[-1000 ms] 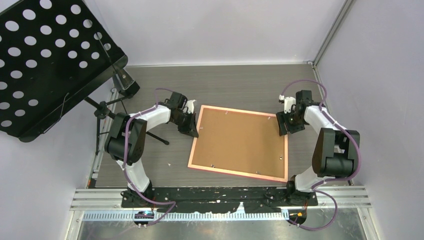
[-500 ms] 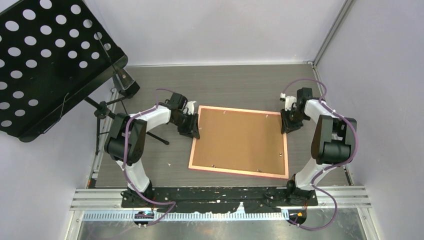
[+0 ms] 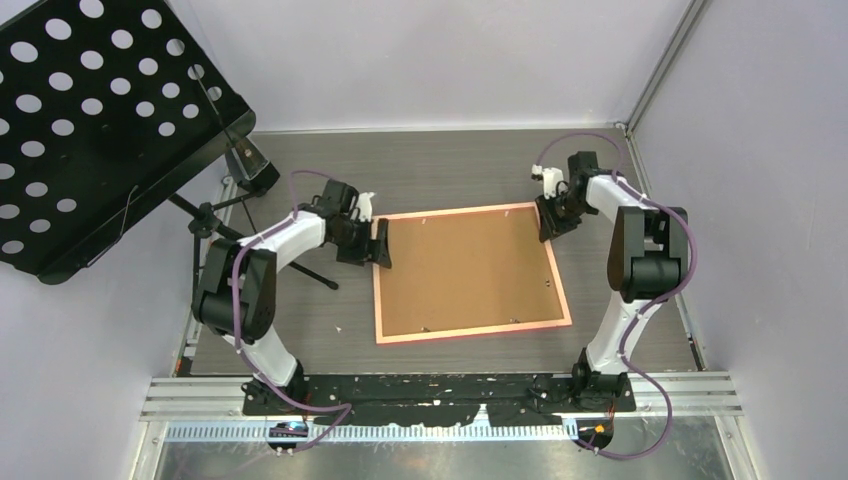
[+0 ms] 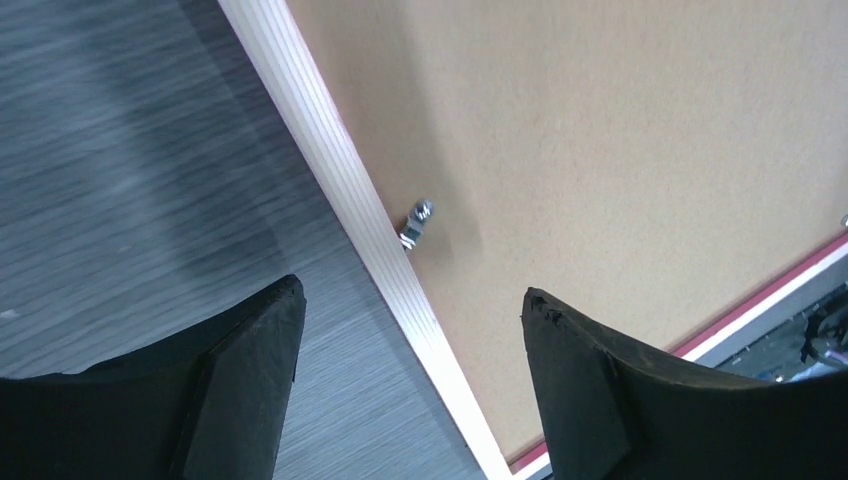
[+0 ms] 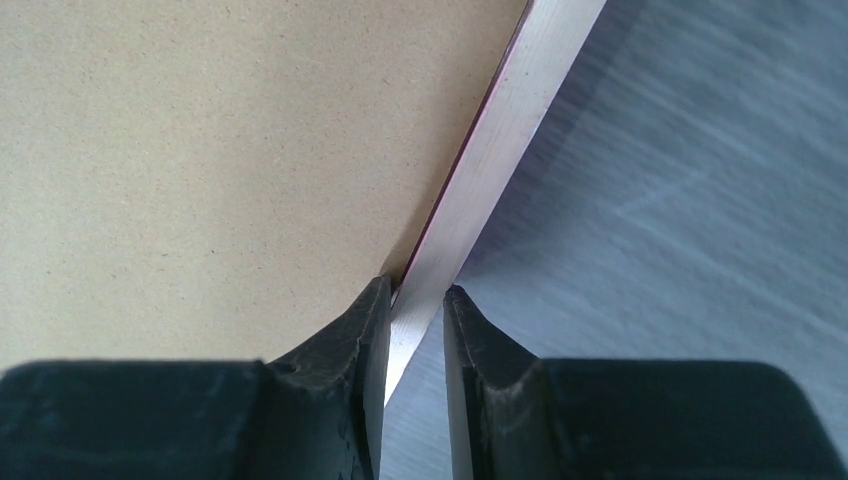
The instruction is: Put the photo into the frame
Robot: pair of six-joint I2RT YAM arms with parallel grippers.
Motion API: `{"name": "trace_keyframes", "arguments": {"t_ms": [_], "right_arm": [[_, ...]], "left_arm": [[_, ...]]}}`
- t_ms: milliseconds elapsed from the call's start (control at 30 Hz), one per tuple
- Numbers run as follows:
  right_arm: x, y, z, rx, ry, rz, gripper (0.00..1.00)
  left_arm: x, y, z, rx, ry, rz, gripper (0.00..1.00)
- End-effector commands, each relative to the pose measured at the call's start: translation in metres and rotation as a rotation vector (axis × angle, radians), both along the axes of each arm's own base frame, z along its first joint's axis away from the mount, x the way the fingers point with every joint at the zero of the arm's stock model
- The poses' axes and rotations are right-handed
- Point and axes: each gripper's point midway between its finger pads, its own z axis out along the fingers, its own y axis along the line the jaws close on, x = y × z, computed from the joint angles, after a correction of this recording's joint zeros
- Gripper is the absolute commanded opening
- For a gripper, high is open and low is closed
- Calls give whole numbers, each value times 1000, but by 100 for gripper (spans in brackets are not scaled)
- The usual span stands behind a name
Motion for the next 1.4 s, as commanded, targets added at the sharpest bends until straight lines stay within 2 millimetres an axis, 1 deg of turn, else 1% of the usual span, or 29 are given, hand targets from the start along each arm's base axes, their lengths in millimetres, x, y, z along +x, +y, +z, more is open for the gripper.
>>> {"name": "trace_keyframes", "arguments": {"t_ms": [0, 33, 67, 133, 200, 267, 333, 367, 400, 433, 467, 567, 600, 633, 667, 733, 767, 867, 900, 1000, 1100, 1133, 1233, 1333, 1367], "right_arm": [[22, 30, 10, 25, -75, 151, 5], [23, 36, 9, 31, -73, 169, 5], [26, 43, 11, 37, -79, 187, 5], [27, 50, 12, 55, -80, 206, 6], [29, 52, 15, 58, -92, 211, 11], [30, 51, 18, 50, -106, 207, 20], [29, 49, 22, 39, -119, 200, 35], [26, 49, 21, 38, -116, 194, 39], [27, 47, 26, 31, -131, 188, 45], [24, 46, 25, 29, -128, 181, 48], [25, 45, 31, 23, -146, 178, 53], [18, 41, 33, 16, -145, 158, 60], [17, 40, 38, 15, -157, 155, 62], [14, 39, 38, 15, -154, 151, 63], [13, 38, 42, 13, -166, 150, 65], [6, 37, 46, 9, -169, 149, 66], [-1, 36, 47, 9, -167, 150, 66], [-14, 35, 48, 7, -160, 154, 67], [-22, 34, 47, 5, -154, 154, 67], [-34, 32, 44, 2, -146, 153, 67], [-49, 32, 40, 2, -130, 157, 67], [-54, 31, 36, 0, -118, 160, 67], [-63, 29, 33, -14, -114, 168, 67], [-75, 25, 25, -32, -94, 172, 67], [-76, 24, 24, -36, -94, 175, 67]], "left_arm": [[12, 23, 11, 56, -70, 43, 80], [14, 26, 10, 62, -69, 52, 80], [15, 29, 8, 70, -66, 57, 80], [16, 32, 2, 79, -47, 65, 80], [17, 33, -1, 85, -35, 68, 77], [19, 34, -5, 88, -25, 73, 73], [19, 35, -7, 84, -15, 76, 68], [19, 36, -8, 83, -7, 79, 65], [18, 37, -9, 81, -5, 82, 63], [18, 40, -9, 79, -2, 87, 60], [18, 42, -8, 75, -1, 95, 57], [16, 49, -8, 56, 8, 111, 48], [16, 49, -8, 48, 12, 114, 44], [15, 51, -9, 43, 19, 117, 42], [15, 51, -10, 39, 24, 120, 41], [15, 52, -12, 35, 33, 122, 37], [15, 51, -13, 32, 38, 120, 36], [15, 49, -15, 22, 47, 121, 37], [16, 48, -15, 16, 51, 120, 38], [16, 45, -16, 0, 60, 122, 42], [17, 44, -17, -3, 62, 125, 42], [17, 44, -18, -2, 64, 125, 42], [17, 43, -20, -5, 72, 124, 39], [17, 42, -21, -11, 78, 124, 34], [17, 42, -21, -13, 80, 124, 33]]}}
